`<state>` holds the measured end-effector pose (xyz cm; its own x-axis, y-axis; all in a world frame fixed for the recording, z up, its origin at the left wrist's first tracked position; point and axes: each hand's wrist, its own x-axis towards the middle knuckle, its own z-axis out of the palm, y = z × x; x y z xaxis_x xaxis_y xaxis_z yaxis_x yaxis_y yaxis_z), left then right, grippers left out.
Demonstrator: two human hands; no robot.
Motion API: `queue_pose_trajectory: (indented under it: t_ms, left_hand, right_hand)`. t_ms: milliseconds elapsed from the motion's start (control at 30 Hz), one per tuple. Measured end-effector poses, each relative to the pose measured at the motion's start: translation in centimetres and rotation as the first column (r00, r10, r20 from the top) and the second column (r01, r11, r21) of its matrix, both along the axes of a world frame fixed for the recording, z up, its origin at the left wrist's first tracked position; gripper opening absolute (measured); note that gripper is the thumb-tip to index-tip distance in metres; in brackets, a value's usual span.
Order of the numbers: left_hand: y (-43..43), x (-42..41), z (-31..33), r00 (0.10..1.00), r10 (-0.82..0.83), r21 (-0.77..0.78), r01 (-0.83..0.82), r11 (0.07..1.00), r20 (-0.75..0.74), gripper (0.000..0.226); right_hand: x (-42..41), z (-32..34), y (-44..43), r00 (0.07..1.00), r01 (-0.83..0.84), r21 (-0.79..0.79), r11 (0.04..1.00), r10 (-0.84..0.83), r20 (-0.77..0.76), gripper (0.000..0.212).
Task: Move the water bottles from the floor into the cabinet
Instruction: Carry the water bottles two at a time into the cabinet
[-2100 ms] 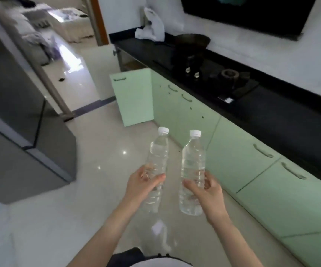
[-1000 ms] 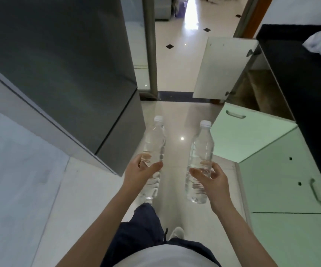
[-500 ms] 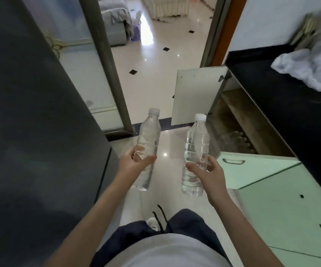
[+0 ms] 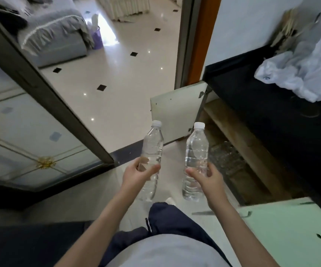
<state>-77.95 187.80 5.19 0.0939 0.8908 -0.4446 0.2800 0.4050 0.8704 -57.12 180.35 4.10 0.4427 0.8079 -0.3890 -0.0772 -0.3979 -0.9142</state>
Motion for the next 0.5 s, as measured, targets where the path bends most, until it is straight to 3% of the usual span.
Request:
queue_pose_trajectory:
  t_ms: [267,500]
  left_hand:
    - [14.6,8.8,2.2,0.981,-0.189,0.025,0.188,0.982,0.042,0.026]
    - [20.4,16.4,-1.8,0.857,-0.513,-0.146,0.513,0.846,0.039,0.027]
  right_hand:
    - [7.0,0.8,9.5,0.979,0.204,-0.002,0.979,-0.204,0.027,0.056]
    - [8.7,-1.6,9.9,0.807,0.587,-0.093,0.804,-0.591,-0.018,0.038]
